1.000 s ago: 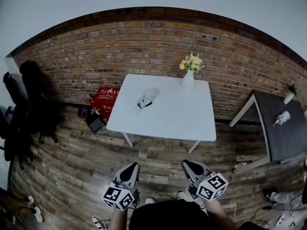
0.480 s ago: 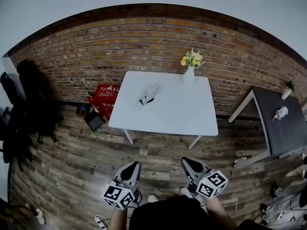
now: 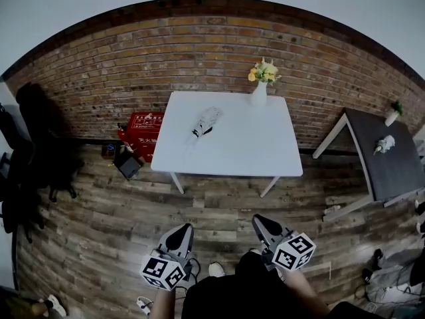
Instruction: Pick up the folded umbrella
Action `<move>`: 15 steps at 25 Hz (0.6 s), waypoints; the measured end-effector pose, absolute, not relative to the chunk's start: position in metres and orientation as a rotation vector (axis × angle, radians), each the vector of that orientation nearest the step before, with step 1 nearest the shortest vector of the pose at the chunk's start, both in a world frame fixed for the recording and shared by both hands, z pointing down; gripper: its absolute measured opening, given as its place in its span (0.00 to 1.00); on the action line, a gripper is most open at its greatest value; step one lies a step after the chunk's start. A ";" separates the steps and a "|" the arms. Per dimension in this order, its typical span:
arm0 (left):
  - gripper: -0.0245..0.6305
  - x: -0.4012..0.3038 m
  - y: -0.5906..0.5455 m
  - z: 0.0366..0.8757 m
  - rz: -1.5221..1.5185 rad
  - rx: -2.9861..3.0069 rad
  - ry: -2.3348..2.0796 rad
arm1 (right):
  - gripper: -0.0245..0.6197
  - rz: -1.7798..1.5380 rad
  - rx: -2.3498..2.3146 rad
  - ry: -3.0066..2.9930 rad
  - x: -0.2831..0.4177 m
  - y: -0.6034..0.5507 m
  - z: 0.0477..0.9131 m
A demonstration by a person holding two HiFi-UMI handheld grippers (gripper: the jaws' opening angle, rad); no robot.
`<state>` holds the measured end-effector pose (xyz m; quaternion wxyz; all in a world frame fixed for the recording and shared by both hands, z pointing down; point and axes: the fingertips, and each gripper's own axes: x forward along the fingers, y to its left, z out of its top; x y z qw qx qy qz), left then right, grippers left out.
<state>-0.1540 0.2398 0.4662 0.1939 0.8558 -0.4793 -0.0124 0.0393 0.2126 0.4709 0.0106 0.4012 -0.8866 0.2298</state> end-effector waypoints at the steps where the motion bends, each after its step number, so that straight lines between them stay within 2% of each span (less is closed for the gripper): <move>1: 0.06 -0.154 0.239 0.466 -0.033 2.404 -1.337 | 0.07 0.717 1.252 -2.763 0.038 0.213 0.470; 15: 0.06 -0.134 0.196 0.483 0.029 2.394 -1.305 | 0.07 0.744 1.252 -2.775 0.044 0.164 0.484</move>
